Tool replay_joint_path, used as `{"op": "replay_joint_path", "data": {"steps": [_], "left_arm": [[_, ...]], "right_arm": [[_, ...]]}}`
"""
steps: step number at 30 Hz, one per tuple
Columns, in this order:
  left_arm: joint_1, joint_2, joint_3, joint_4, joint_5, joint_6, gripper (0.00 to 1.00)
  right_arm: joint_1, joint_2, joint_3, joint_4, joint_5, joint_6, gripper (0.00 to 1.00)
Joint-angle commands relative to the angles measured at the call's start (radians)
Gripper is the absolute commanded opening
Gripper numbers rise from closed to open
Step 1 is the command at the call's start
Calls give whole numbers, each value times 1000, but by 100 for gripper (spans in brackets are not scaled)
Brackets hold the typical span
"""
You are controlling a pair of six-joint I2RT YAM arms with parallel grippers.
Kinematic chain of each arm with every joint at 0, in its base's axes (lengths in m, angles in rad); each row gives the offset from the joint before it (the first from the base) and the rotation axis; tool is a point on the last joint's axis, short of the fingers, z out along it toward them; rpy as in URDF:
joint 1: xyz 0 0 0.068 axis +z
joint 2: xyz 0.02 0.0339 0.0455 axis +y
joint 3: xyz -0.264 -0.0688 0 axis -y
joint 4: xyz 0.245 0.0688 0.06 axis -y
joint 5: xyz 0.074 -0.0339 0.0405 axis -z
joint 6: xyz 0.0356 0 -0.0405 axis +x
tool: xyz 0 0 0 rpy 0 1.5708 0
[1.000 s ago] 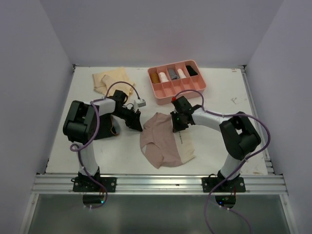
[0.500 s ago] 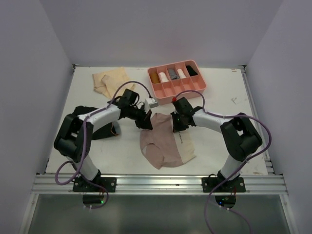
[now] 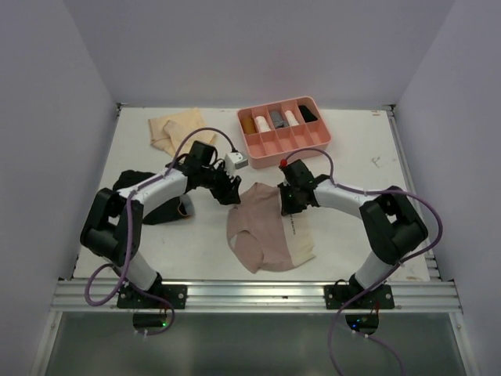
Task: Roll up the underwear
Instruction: Flatten the underwear
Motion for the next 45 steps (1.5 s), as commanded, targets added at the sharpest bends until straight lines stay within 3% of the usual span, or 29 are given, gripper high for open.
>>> {"op": "replay_joint_path", "data": {"steps": [1, 6, 14, 20, 24, 30, 34, 37, 41, 45], "left_arm": [[33, 5, 34, -53, -33, 197, 56], [61, 134, 80, -167, 59, 398, 57], [58, 217, 100, -77, 97, 330, 56], [55, 168, 92, -63, 134, 320, 16], [10, 105, 77, -63, 98, 305, 0], [-186, 37, 80, -23, -118, 186, 0], [-380, 104, 107, -23, -357, 136, 0], [-473, 140, 83, -3, -447, 124, 0], [-561, 113, 61, 6, -410, 132, 39], [-556, -19, 54, 15, -433, 155, 52]], "right_arm": [[-4, -63, -13, -46, -7, -17, 10], [-4, -85, -2, -76, 7, -31, 10], [-8, -95, -2, -79, 27, -37, 11], [-51, -170, 9, -79, 13, -31, 11], [-94, -234, 4, -102, -24, -23, 12], [-116, -321, -17, -150, -27, -23, 11], [-146, -382, -51, -187, -9, -15, 11], [-203, -433, -77, -208, -15, -18, 11], [-271, -464, -102, -222, -59, -55, 9], [-277, -447, -100, -227, -93, -78, 9]]}}
